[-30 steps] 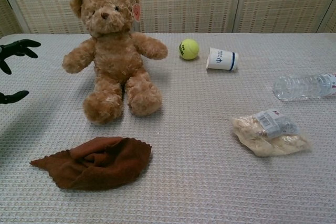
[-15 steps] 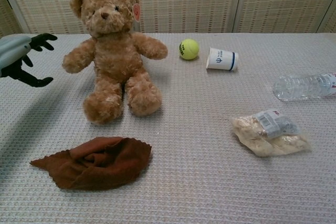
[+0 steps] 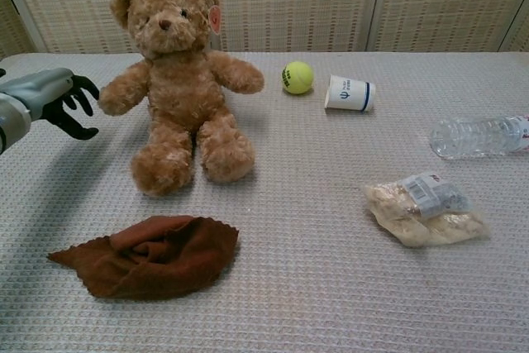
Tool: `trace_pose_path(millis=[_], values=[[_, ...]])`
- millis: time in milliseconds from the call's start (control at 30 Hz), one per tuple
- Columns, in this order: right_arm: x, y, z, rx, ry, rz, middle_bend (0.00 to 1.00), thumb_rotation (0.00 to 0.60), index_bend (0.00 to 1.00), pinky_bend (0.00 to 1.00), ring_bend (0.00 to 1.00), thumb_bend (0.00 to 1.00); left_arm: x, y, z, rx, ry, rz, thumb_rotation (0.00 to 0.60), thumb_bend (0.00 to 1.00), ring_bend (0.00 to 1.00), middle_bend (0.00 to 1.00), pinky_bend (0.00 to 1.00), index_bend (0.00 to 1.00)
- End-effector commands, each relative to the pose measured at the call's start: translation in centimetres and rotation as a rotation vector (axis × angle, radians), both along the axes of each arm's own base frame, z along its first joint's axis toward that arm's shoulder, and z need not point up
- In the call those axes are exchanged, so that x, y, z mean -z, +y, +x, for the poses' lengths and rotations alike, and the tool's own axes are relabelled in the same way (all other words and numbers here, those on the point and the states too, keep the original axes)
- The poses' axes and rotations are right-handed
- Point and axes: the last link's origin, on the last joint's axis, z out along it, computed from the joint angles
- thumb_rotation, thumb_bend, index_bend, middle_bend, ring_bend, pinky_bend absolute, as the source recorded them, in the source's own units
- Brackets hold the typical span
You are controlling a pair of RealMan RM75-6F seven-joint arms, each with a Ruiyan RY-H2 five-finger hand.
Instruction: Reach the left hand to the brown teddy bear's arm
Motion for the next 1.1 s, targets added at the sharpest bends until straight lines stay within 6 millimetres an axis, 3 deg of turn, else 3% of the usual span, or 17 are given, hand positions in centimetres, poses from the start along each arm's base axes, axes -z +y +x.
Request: trace_pose_path(millis=[33,367,700,1100], values=[[0.0,0.0,0.0,-0.001,-0.002,0.001,0.07,0.6,0.0,0.12,0.0,0.15,-0.4,0.5,1.6,-0.022,-0.025,-0.005,0.6,0.33,0.28,0.37,0.36,0.3],[-0.2,0.2,0.0,-0.007,-0.011,0.004,0.07,0.6,0.0,0.12,0.0,0.15,-1.6,1.0,3.9,-0.081,-0.1,-0.069,0.6,0.33,0.28,0.37,0.38,0.3],[-0.3,0.4,0.1,-0.015,-0.023,0.014,0.07,0.6,0.0,0.12,0.0,0.15,-2.2,1.0,6.8,-0.09,-0.247,-0.144,0.6,0.33,0.28,0.3,0.38,0.22],[-0.1,0.2,0.0,-0.013,-0.02,0.031,0.07,0.6,0.0,0.12,0.0,0.15,-1.3,1.6,7.1,-0.111,-0.255,-0.113,0.6,0.33,0.27,0.26,0.38,0.18]])
